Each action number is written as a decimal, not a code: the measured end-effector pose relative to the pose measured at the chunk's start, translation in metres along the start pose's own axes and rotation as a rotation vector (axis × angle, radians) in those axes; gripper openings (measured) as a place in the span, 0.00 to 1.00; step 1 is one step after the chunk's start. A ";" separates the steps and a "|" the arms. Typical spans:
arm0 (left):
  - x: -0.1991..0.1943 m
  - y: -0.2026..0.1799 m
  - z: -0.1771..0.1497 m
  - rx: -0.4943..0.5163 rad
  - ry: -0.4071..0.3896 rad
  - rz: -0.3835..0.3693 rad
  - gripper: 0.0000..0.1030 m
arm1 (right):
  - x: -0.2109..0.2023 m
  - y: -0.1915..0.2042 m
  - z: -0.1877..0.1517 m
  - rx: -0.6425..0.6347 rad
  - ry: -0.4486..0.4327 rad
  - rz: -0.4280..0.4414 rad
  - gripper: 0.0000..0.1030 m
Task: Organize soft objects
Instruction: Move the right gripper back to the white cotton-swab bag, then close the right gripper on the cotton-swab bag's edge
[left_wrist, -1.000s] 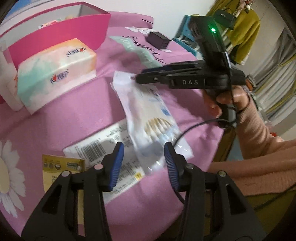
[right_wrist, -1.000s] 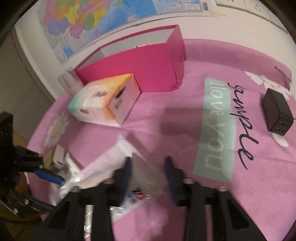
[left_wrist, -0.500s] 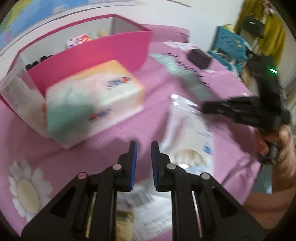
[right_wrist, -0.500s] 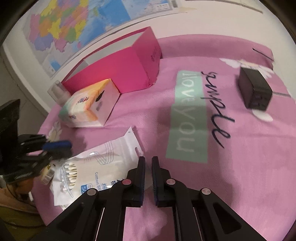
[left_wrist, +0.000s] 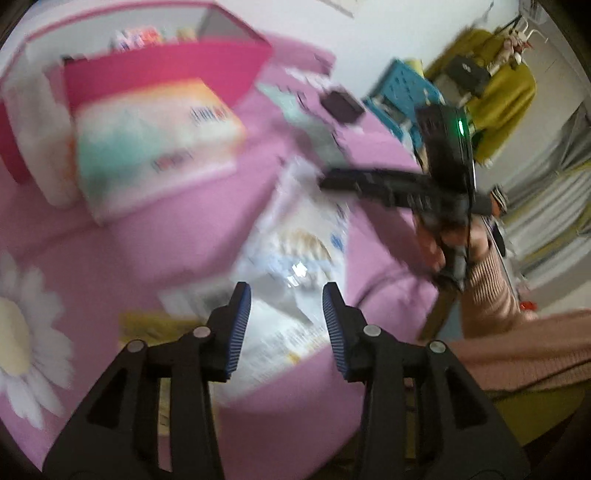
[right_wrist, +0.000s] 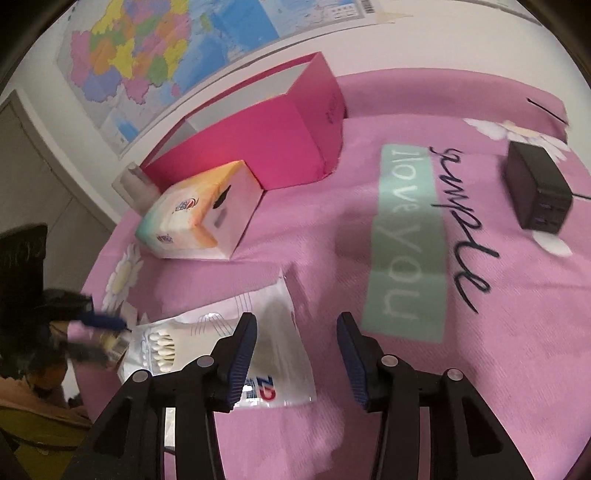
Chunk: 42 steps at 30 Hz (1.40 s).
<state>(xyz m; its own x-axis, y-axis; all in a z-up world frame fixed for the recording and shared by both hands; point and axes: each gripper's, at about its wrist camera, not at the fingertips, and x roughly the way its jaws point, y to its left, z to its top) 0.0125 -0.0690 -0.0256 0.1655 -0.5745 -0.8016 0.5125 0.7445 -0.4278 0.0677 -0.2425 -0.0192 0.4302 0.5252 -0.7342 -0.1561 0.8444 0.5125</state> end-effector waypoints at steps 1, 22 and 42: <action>0.006 -0.002 -0.003 0.000 0.024 -0.003 0.41 | 0.001 0.001 0.000 -0.011 0.004 -0.005 0.39; -0.015 0.004 0.019 -0.023 -0.110 0.084 0.27 | -0.031 0.030 -0.008 -0.026 -0.070 0.073 0.06; -0.048 -0.004 0.040 0.031 -0.227 0.153 0.27 | -0.055 0.050 0.024 -0.045 -0.186 0.087 0.06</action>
<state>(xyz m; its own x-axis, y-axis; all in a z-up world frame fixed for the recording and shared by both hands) 0.0360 -0.0579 0.0315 0.4254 -0.5204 -0.7404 0.4921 0.8196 -0.2934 0.0578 -0.2319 0.0575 0.5694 0.5713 -0.5911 -0.2374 0.8027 0.5472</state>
